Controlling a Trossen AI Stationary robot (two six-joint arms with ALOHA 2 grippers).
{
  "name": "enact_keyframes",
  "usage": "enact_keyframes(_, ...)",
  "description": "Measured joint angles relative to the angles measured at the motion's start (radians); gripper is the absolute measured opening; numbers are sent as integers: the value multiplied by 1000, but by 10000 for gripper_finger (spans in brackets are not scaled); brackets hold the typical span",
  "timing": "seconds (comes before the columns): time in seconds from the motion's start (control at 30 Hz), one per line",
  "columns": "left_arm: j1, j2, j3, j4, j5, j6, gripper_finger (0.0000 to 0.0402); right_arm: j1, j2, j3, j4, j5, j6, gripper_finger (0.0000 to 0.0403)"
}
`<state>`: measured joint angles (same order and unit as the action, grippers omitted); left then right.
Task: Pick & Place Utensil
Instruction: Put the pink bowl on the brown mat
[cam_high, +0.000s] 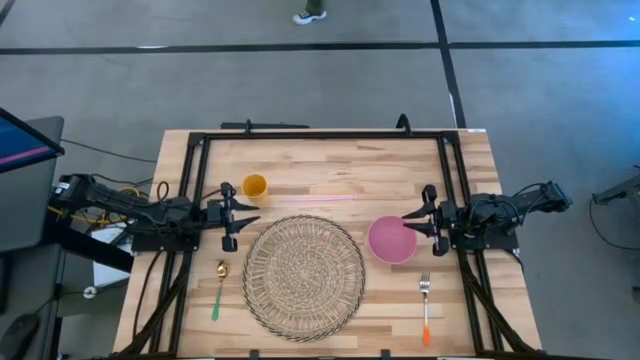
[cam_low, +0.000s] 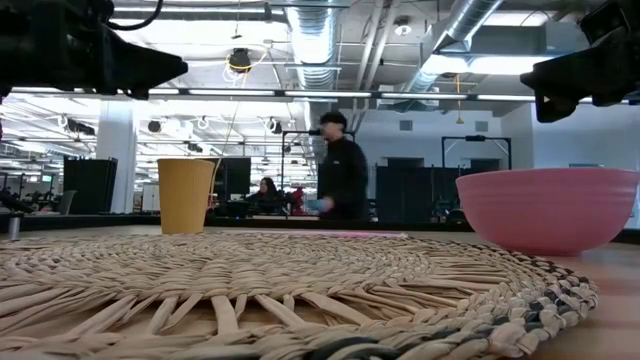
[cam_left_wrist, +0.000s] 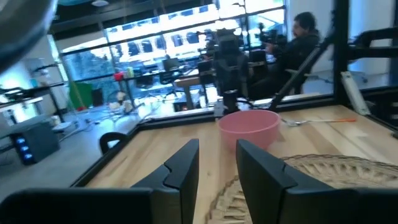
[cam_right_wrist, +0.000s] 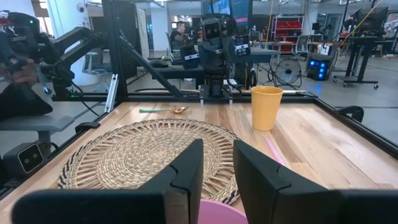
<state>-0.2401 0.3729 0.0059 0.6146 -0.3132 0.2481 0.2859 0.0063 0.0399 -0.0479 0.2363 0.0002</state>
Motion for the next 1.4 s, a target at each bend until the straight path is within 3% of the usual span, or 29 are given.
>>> enact_keyframes(0.23,-1,2,7,0,8,-14,108,0,0,-4,86,3,31,81)
enact_keyframes(0.5,0,40,123,-54,51,-89,108,-1,0,-3,257,1,25,81)
enact_keyframes(0.7,0,106,255,-177,51,-108,108,-20,0,-1,381,45,-139,81)
enact_keyframes(0.93,0,149,337,-220,50,-108,108,-29,12,0,309,26,-31,119)
enact_keyframes(1.2,0,151,338,-220,13,-108,108,-10,238,12,344,23,26,229)
enact_keyframes(1.4,0,151,338,-214,-33,-107,108,63,545,116,347,12,140,235)
